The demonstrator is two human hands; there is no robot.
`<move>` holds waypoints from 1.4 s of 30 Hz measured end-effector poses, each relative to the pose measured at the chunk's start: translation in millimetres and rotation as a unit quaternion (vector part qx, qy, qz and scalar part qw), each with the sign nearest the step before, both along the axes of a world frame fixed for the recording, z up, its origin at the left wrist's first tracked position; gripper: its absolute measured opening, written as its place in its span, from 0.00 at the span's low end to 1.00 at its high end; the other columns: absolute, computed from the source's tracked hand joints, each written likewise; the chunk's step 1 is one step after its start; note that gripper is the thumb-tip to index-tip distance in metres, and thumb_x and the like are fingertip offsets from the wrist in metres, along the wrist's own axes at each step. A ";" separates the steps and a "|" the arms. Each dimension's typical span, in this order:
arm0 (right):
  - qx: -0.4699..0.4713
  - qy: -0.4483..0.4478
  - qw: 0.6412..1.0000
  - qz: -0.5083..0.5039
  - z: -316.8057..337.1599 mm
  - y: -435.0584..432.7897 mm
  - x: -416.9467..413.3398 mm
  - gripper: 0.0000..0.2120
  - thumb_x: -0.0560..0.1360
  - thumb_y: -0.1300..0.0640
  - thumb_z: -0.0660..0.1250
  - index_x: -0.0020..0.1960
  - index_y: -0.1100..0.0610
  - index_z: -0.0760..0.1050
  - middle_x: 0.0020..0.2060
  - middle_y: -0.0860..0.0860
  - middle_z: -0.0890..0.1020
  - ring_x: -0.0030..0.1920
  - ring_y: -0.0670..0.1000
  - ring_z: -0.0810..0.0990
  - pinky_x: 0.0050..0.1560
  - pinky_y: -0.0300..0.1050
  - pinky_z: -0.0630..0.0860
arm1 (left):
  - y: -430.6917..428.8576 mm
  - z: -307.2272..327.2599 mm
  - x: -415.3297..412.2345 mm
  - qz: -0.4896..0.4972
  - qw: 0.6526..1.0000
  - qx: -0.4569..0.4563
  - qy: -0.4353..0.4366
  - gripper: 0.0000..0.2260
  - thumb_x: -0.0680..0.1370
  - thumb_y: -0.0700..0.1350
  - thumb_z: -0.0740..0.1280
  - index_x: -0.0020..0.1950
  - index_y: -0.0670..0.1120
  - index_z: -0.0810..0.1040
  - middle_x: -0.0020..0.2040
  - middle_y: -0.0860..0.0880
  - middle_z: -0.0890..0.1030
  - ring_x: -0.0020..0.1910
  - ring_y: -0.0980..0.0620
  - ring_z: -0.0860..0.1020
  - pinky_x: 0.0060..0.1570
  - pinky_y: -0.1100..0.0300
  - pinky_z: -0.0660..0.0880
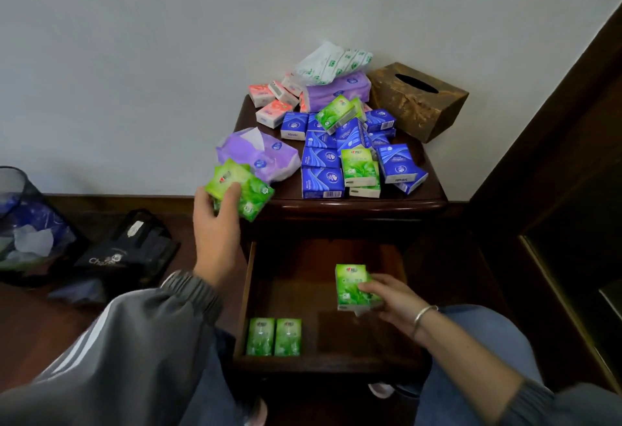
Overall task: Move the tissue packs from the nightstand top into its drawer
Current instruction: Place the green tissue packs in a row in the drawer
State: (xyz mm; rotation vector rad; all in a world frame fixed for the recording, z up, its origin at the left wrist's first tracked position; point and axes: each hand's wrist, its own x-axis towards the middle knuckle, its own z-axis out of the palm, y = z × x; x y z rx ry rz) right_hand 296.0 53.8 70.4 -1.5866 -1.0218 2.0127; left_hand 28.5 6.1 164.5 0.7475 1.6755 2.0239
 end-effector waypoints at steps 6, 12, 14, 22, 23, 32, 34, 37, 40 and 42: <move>0.036 -0.177 0.980 0.084 -58.4 -13.0 -36.2 0.27 0.72 0.62 0.70 0.67 0.61 0.65 0.59 0.61 0.77 0.40 0.49 0.76 0.22 0.30 0.70 | -69.7 -90.8 26.4 -0.099 0.975 -0.186 -0.065 0.12 0.68 0.60 0.67 0.46 0.55 0.79 0.44 0.53 0.84 0.48 0.54 0.82 0.48 0.56 0.78; 0.045 -0.227 0.952 0.199 -99.7 -22.9 -43.9 0.28 0.72 0.66 0.69 0.69 0.62 0.63 0.62 0.60 0.76 0.52 0.53 0.76 0.37 0.28 0.74 | -62.4 -122.9 7.8 -0.037 0.950 -0.255 -0.175 0.18 0.65 0.61 0.68 0.46 0.49 0.77 0.47 0.43 0.83 0.50 0.42 0.81 0.54 0.44 0.78; 0.062 -0.254 0.934 0.242 -106.6 -24.0 -44.1 0.26 0.73 0.66 0.66 0.69 0.61 0.63 0.60 0.58 0.76 0.53 0.52 0.76 0.46 0.36 0.75 | -58.1 -125.3 6.3 -0.039 0.950 -0.250 -0.184 0.15 0.67 0.59 0.69 0.45 0.51 0.77 0.47 0.44 0.83 0.50 0.43 0.82 0.53 0.44 0.78; 0.078 -0.346 0.889 0.291 -118.5 -19.9 -43.3 0.21 0.73 0.64 0.63 0.66 0.58 0.72 0.60 0.58 0.78 0.57 0.56 0.78 0.48 0.40 0.73 | -52.2 -135.5 1.7 -0.060 0.946 -0.238 -0.213 0.13 0.69 0.57 0.69 0.46 0.50 0.77 0.50 0.41 0.82 0.51 0.41 0.81 0.55 0.41 0.77; 0.077 -0.351 0.886 0.293 -119.3 -19.8 -41.0 0.19 0.73 0.63 0.64 0.64 0.58 0.74 0.58 0.58 0.80 0.56 0.55 0.79 0.47 0.39 0.73 | -51.7 -137.1 1.0 -0.057 0.946 -0.235 -0.216 0.12 0.70 0.56 0.69 0.47 0.49 0.77 0.50 0.40 0.82 0.51 0.41 0.81 0.55 0.41 0.77; 0.030 -0.346 0.914 0.209 -128.1 -11.0 -21.6 0.14 0.69 0.67 0.69 0.55 0.65 0.79 0.52 0.63 0.82 0.49 0.57 0.81 0.52 0.49 0.78 | -47.7 -136.4 2.0 -0.085 0.936 -0.236 -0.245 0.19 0.64 0.59 0.71 0.47 0.47 0.77 0.49 0.41 0.83 0.49 0.42 0.82 0.55 0.38 0.77; 0.027 -0.325 0.927 0.183 -125.1 -7.0 -19.5 0.14 0.71 0.70 0.67 0.57 0.66 0.77 0.54 0.64 0.81 0.47 0.54 0.79 0.48 0.46 0.76 | -47.8 -137.6 1.3 -0.090 0.936 -0.235 -0.246 0.20 0.63 0.59 0.71 0.48 0.48 0.77 0.49 0.42 0.83 0.49 0.43 0.83 0.55 0.38 0.77; 0.040 -0.305 0.929 0.205 -112.9 6.2 -17.2 0.20 0.74 0.70 0.63 0.65 0.62 0.73 0.60 0.61 0.77 0.53 0.57 0.78 0.45 0.43 0.75 | -48.6 -139.2 0.9 -0.093 0.936 -0.237 -0.243 0.20 0.64 0.59 0.70 0.48 0.48 0.77 0.48 0.43 0.84 0.49 0.44 0.83 0.56 0.38 0.76; 0.122 -0.375 0.853 0.341 -99.4 24.3 -15.3 0.21 0.76 0.66 0.60 0.67 0.53 0.73 0.65 0.57 0.72 0.63 0.58 0.74 0.57 0.42 0.72 | -49.5 -139.9 0.9 -0.095 0.936 -0.238 -0.239 0.19 0.65 0.59 0.70 0.48 0.48 0.77 0.48 0.44 0.84 0.49 0.44 0.83 0.56 0.39 0.77; 0.169 -0.441 0.753 0.459 -95.4 30.8 -16.3 0.22 0.76 0.62 0.59 0.67 0.46 0.72 0.68 0.56 0.67 0.68 0.59 0.66 0.67 0.46 0.66 | -49.7 -141.1 1.0 -0.098 0.939 -0.236 -0.231 0.16 0.68 0.57 0.70 0.49 0.48 0.77 0.48 0.44 0.84 0.48 0.45 0.83 0.55 0.39 0.77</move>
